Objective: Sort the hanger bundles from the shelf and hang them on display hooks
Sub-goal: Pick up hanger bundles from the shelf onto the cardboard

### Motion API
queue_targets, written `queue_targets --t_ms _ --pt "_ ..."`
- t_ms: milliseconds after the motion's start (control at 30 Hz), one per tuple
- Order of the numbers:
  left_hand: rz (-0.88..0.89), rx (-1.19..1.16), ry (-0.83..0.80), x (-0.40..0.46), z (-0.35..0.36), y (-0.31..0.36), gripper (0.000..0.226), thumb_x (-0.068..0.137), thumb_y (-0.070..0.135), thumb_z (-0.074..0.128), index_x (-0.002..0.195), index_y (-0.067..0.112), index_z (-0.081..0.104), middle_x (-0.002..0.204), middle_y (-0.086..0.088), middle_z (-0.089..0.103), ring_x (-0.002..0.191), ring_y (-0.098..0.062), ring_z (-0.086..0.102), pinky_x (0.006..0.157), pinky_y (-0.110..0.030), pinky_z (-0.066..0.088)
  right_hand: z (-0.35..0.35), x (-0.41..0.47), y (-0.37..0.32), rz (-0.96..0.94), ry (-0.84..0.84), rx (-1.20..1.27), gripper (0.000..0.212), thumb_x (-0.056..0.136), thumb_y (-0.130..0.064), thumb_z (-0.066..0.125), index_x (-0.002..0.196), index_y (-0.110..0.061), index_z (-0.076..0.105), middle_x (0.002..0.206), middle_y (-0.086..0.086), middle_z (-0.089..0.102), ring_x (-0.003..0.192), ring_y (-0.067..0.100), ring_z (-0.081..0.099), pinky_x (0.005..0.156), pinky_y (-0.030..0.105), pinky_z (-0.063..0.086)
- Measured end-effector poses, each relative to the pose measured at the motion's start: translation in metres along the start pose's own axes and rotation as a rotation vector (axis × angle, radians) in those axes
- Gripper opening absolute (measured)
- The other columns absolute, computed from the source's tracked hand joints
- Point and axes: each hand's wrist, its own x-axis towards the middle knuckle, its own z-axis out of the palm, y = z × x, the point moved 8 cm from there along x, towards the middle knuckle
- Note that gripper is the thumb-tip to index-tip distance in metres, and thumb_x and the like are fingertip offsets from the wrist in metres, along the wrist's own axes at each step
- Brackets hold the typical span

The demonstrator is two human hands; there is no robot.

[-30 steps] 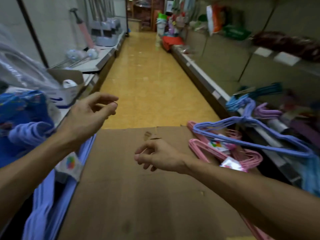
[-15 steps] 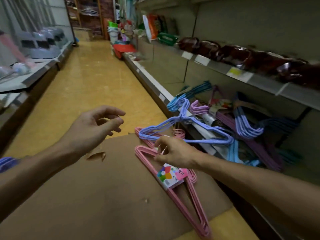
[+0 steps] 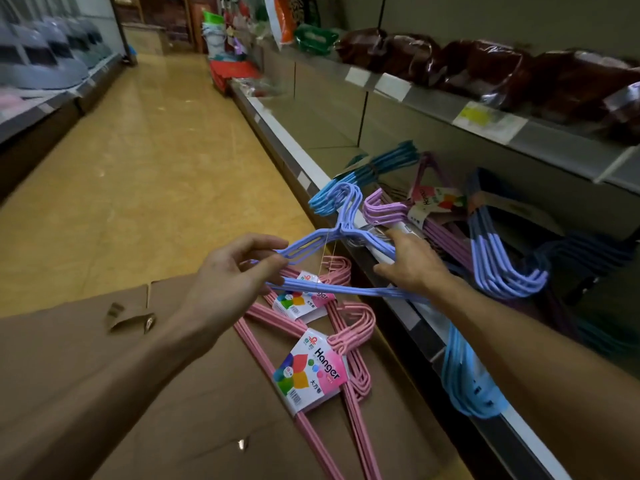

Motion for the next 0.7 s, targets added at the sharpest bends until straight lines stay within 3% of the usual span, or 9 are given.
queue_targets --t_ms 200,400,533,700 --pt "-0.048 -0.016 -0.011 0.014 0.021 -0.014 0.017 0.092 0.014 0.065 0.103 0.026 0.071 0.088 0.005 0.073 0.075 -0.007 0.072 0.061 -0.016 0.054 0.032 0.018 0.025 0.066 -0.118 -0.379 0.052 0.092 -0.038 0.058 0.136 -0.017 0.038 0.136 0.013 0.054 0.126 0.037 0.047 0.103 0.050 0.035" --pt "-0.057 0.034 -0.040 0.010 0.028 -0.032 0.015 0.093 0.016 0.065 0.103 0.027 0.070 0.089 0.011 0.074 0.078 -0.011 0.073 0.069 -0.030 0.058 0.030 0.021 0.038 0.088 -0.062 -0.548 0.041 0.094 -0.027 0.054 0.132 -0.015 0.045 0.134 0.013 0.051 0.124 0.036 0.047 0.098 0.048 0.039" --pt "-0.053 0.034 -0.030 0.011 0.021 -0.031 0.015 0.093 0.016 0.064 0.102 0.027 0.070 0.089 0.011 0.074 0.078 -0.012 0.073 0.065 -0.025 0.057 0.029 0.015 0.032 0.049 -0.054 -0.488 0.028 0.094 -0.014 0.050 0.122 -0.012 0.050 0.123 0.014 0.058 0.113 0.037 0.057 0.086 0.044 0.042" --pt "-0.038 0.025 0.015 0.007 0.000 -0.017 0.014 0.092 0.015 0.066 0.101 0.024 0.072 0.094 0.001 0.075 0.076 -0.013 0.073 0.064 -0.025 0.058 0.018 -0.001 0.005 -0.048 0.004 -0.389 0.013 0.093 -0.014 0.049 0.106 -0.013 0.049 0.117 0.017 0.063 0.106 0.040 0.060 0.075 0.039 0.034"
